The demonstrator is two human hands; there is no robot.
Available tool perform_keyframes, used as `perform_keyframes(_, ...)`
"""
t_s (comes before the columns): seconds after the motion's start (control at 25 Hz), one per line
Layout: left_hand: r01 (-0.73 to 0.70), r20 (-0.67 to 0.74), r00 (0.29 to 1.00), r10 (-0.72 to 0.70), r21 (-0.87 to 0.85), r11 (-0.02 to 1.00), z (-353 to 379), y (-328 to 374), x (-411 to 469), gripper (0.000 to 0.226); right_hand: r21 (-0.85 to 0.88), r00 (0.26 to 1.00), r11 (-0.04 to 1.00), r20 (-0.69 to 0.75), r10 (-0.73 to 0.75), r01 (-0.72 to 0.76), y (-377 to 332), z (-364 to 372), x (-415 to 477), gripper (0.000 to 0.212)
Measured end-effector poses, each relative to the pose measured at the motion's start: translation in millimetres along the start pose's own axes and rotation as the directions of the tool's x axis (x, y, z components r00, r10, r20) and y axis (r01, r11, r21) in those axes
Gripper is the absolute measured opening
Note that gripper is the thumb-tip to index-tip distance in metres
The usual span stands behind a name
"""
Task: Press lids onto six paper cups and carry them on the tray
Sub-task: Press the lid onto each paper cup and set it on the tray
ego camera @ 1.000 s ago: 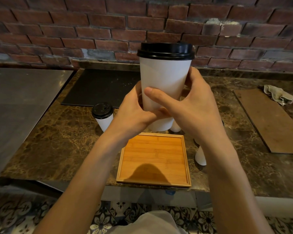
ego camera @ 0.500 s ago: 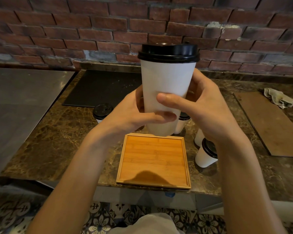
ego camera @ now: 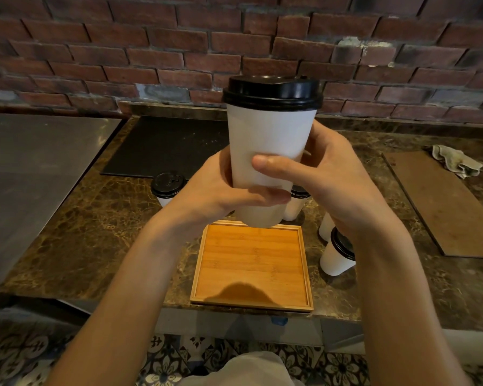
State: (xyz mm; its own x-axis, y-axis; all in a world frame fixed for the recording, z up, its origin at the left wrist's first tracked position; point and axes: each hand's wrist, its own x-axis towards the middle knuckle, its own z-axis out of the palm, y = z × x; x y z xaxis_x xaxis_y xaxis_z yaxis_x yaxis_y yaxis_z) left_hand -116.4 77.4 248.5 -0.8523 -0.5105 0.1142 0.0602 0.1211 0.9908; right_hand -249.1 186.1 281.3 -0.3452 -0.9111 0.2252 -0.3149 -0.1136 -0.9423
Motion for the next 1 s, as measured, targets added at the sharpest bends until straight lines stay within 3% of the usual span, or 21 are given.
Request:
perform_keyframes(0.2, -0.020, -0.137, 0.990, 0.028, 0.057, 0.998, 5, -1, 3, 0.078, -0.041, 0.995, 0.999, -0.094, 0.020, -0.024, -7, 5, 1, 0.074)
perform_keyframes(0.4, -0.064, -0.259, 0.961, 0.094, 0.122, 0.990, 14, -6, 8, 0.063, -0.145, 0.968, 0.987, -0.249, 0.027, -0.064, -5, 21, 1, 0.072)
perform_keyframes(0.72, -0.067, -0.223, 0.970, 0.097, 0.138, 0.988, 14, -8, 8, 0.065, -0.173, 0.961, 0.981, -0.274, 0.035, -0.085, -8, 21, -1, 0.072)
perform_keyframes(1.0, -0.074, -0.091, 0.992, 0.084, 0.108, 0.991, 2, 5, 2, 0.061, -0.079, 0.983, 0.997, -0.182, 0.005, -0.019, -8, 11, -2, 0.071)
